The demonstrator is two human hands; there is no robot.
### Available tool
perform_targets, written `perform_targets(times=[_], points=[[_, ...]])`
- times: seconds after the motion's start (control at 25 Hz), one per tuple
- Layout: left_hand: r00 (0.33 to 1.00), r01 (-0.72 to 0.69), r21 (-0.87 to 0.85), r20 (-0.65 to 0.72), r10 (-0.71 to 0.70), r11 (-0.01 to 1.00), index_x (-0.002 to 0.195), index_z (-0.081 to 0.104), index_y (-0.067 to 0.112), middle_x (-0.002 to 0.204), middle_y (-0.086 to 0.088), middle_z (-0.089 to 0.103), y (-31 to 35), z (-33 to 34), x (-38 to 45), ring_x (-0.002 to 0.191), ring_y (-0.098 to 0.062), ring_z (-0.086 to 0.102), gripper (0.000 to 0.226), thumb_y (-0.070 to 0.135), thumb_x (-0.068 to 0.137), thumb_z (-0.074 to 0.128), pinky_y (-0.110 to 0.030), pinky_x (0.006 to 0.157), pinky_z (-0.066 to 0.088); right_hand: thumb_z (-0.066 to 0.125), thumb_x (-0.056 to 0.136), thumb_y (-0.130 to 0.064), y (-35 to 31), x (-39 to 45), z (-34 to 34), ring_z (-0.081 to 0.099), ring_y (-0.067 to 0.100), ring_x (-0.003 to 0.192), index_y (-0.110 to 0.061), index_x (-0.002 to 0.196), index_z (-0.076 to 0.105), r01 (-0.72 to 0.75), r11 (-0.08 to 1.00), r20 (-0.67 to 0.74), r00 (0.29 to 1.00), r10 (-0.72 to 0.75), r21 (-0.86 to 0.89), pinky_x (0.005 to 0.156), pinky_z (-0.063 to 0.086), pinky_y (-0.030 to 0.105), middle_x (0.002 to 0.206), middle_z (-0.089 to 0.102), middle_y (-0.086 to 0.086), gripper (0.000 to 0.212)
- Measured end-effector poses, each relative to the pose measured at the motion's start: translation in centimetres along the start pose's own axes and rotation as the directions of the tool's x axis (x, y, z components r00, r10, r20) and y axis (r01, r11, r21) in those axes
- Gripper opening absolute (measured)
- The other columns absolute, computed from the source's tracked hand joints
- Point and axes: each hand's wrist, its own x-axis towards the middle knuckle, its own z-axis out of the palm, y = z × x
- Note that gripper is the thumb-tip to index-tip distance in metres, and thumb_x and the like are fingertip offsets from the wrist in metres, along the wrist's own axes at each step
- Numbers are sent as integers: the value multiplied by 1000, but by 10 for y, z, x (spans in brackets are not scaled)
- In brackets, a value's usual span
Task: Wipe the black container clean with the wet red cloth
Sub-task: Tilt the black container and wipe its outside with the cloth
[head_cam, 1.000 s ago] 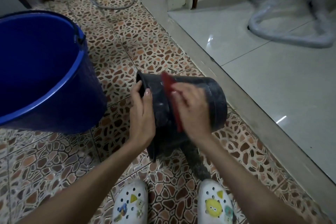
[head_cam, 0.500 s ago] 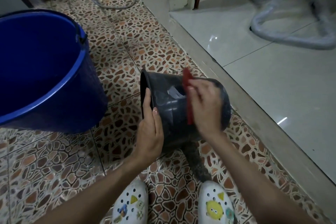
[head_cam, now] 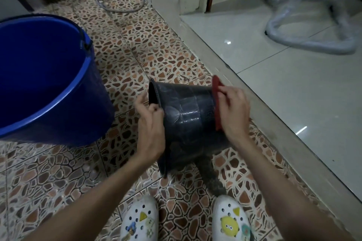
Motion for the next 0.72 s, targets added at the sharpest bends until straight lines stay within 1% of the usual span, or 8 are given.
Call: perform_targets(times=[0.12, 0.2, 0.32, 0.4, 0.48, 0.6, 0.68, 0.72], points=[[999, 26, 104, -23, -24, 994, 149, 23, 19, 89, 22, 52, 7, 5, 22, 76, 16, 55, 45, 22, 104, 26, -8, 73, 45, 50, 95, -21, -51, -44, 28, 46, 14, 106, -20, 120, 65, 336, 940, 87, 936, -341, 64, 89, 34, 19, 119, 61, -7, 28], [999, 11, 108, -42, -6, 994, 149, 27, 17, 80, 23, 50, 4, 5, 20, 68, 16, 54, 45, 20, 104, 28, -9, 63, 43, 48, 96, -26, -44, -43, 35, 46, 15, 105, -23, 121, 64, 386, 922, 80, 920, -383, -26, 85, 34, 28, 121, 62, -9, 30], [998, -49, 94, -33, 53, 994, 152, 20, 20, 73, 21, 46, -6, 4, 5, 59, 5, 50, 49, 17, 104, 30, -16, 59, 41, 42, 97, -32, 8, -6, 24, 42, 16, 111, -23, 122, 62, 85, 993, -3, 996, -86, -84, 90, 30, 30, 121, 59, -7, 33], [995, -95, 96, -2, 95, 991, 153, 15, 20, 73, 22, 45, -8, 4, -3, 57, 1, 48, 51, 16, 103, 28, -17, 56, 41, 42, 98, -29, 42, 17, 7, 40, 21, 114, -17, 123, 62, -135, 985, -47, 990, 131, -111, 94, 30, 30, 122, 59, 1, 34], [996, -94, 94, 4, 94, 991, 153, 13, 19, 71, 25, 47, -11, 4, -2, 59, 0, 47, 52, 18, 103, 27, -19, 58, 41, 45, 98, -23, 42, 19, -2, 42, 23, 116, -15, 122, 63, -189, 980, -63, 981, 185, -63, 94, 30, 22, 123, 58, 5, 30], [998, -52, 83, -14, 53, 995, 153, 15, 18, 69, 37, 50, -15, 5, 3, 65, 14, 50, 50, 20, 105, 27, -10, 64, 40, 47, 98, -24, -24, -23, 12, 43, 13, 113, -21, 120, 62, 22, 990, 15, 1000, -25, 140, 88, 29, 4, 120, 54, -8, 27], [995, -88, 89, -45, 93, 992, 153, 17, 17, 76, 30, 52, -19, 4, 1, 68, 6, 56, 49, 22, 104, 26, -16, 66, 45, 48, 97, -25, -54, -63, 31, 45, 14, 108, -19, 121, 64, 265, 950, 68, 958, -279, 167, 92, 34, 12, 120, 58, -6, 29], [994, -92, 94, -50, 97, 991, 153, 17, 18, 76, 17, 57, -19, 4, -1, 66, -5, 60, 50, 25, 104, 25, -25, 64, 49, 49, 96, -26, -53, -69, 39, 46, 15, 105, -19, 120, 65, 351, 929, 73, 930, -360, 115, 90, 37, 20, 119, 61, -4, 30]])
